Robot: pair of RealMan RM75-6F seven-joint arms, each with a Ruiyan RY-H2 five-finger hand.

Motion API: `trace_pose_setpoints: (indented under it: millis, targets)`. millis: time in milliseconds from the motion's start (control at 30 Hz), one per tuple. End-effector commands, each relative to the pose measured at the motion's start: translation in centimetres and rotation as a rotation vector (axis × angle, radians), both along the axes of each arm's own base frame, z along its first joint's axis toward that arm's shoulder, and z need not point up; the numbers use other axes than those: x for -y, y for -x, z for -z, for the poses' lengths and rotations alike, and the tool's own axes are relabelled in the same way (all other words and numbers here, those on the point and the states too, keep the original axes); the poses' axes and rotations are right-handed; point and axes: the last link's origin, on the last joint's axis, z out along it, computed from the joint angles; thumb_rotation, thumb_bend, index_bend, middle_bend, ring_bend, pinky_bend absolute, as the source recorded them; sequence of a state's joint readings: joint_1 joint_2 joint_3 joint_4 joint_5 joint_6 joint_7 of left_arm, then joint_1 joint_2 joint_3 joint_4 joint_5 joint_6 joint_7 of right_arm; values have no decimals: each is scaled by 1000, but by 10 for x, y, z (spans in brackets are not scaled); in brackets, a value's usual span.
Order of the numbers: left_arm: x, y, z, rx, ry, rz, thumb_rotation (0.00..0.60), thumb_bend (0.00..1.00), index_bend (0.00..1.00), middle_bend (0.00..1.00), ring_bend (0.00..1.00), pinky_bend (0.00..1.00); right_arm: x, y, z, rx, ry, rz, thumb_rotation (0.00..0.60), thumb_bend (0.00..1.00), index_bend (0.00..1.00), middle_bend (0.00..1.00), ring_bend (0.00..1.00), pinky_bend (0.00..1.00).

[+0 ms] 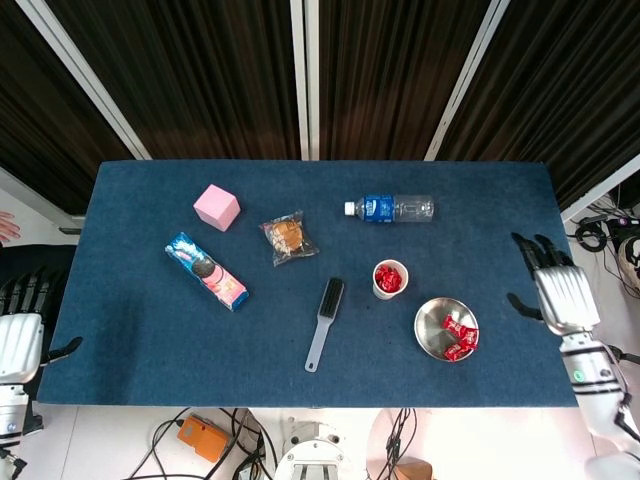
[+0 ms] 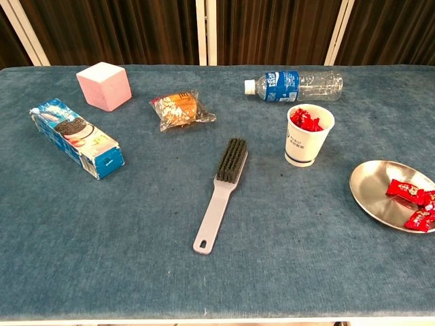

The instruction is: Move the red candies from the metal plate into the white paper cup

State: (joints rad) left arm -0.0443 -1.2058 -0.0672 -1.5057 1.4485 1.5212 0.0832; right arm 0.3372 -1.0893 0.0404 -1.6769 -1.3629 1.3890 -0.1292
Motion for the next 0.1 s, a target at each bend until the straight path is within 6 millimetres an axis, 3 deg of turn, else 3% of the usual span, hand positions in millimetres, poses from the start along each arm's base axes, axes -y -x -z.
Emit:
trace_pose_setpoints:
  millis: [33,100]
  targets:
    - [1,-1,0,0,-1,1,600,0,0,0,0,0,-36,20,-10,23,5,59,600,387,0,24,0,0]
    - [2,-1,0,1,-2,1,600,0,0,0,0,0,-46,24,-13,33,19,65,600,387,0,16,0,0]
